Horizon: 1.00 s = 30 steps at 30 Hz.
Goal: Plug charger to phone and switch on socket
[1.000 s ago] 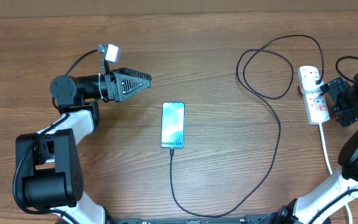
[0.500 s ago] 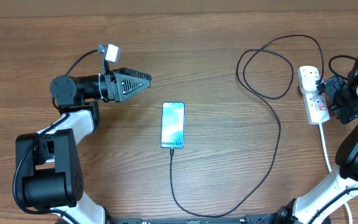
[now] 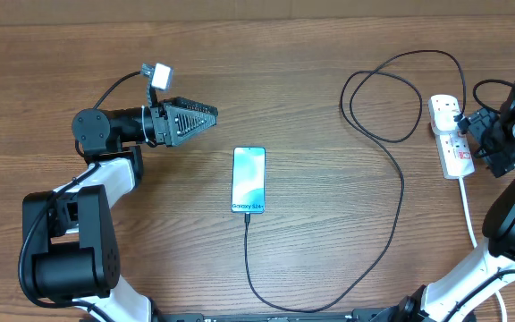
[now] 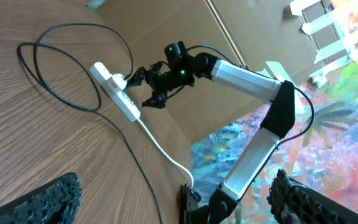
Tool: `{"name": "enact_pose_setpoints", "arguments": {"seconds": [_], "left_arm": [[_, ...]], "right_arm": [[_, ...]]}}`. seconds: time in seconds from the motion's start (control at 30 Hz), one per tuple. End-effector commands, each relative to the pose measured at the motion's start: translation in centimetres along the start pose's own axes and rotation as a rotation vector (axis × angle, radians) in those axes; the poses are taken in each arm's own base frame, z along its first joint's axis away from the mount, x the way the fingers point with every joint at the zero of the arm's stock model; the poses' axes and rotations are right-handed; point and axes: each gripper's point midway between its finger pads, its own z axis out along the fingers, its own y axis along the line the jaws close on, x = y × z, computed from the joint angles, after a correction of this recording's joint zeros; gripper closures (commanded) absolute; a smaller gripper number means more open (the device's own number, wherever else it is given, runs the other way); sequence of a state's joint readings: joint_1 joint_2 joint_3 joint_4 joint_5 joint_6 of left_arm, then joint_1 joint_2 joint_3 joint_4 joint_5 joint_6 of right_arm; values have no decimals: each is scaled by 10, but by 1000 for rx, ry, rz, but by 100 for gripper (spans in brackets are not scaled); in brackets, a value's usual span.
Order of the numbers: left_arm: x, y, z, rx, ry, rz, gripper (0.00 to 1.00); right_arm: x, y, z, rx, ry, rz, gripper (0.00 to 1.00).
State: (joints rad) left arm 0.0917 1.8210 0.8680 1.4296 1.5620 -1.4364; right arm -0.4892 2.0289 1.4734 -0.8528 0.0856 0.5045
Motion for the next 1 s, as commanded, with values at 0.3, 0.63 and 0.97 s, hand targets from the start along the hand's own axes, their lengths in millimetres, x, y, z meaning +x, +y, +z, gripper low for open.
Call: {"name": "enact_pose_setpoints", "arguments": {"seconds": [0.3,0.63,0.97], "left_arm": [[0,-9,0,3,18,57,1],[0,-9,0,3,18,57,0],[0,-9,0,3,18,57,0]], "right_arm": [[11,16,18,-41,57,-23,0],[17,14,18,-32,86,-29,0],[27,23,16,-93,132,-107,0]]}}
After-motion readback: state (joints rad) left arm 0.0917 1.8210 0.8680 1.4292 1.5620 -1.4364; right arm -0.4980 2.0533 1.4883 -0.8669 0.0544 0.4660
